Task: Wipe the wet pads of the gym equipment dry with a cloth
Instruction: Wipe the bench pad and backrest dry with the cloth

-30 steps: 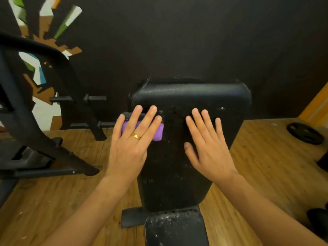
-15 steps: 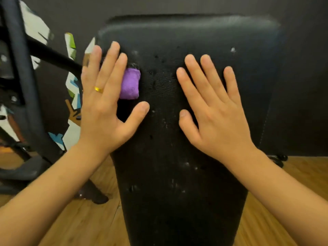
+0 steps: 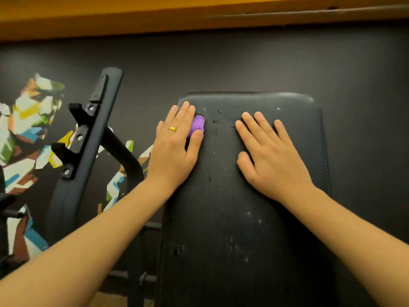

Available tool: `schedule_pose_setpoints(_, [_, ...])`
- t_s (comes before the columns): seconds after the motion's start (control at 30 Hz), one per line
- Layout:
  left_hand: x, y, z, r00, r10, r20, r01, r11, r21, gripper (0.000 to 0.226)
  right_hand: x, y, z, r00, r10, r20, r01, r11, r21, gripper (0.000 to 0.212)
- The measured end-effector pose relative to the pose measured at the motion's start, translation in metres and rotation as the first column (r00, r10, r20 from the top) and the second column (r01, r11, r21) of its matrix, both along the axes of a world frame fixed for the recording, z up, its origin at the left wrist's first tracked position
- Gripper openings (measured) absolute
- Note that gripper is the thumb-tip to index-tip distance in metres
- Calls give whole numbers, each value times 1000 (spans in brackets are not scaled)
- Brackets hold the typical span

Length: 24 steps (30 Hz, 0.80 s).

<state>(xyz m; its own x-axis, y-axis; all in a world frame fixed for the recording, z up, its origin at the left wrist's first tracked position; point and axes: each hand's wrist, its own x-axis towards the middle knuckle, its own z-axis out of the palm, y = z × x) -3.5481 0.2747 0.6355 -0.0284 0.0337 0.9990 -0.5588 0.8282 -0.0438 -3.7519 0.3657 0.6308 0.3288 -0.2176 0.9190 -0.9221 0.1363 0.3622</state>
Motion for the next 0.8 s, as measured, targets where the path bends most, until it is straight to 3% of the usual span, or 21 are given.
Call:
schedule_pose_setpoints(0.27, [4,13,1,998,-48,27,45,993,109,57,-3,-3,-2,999,36,5,-36,999,-25,64])
schedule_pose_setpoints(0.47, [24,20,7,977,-16,213,-23,984,179,60,-2,-1,-3,999,46,17,-45,999,-14,63])
schedule_pose_setpoints(0.53, [32,20,10,966,56,251,-84,991,105,58,-3,0,-2,999,38,23,-39,999,4,64])
schedule_pose_setpoints(0.6, [38,25,14,977,135,167,-147,987,63,53,-3,1,-2,999,29,28,-29,999,22,64])
schedule_pose_setpoints(0.67, [37,34,17,974,219,62,-224,969,103,50,-2,2,-3,999,25,38,-26,999,27,64])
schedule_pose_setpoints(0.8, [26,37,19,924,374,77,-381,900,212,56,-2,3,-5,998,25,61,-27,999,39,63])
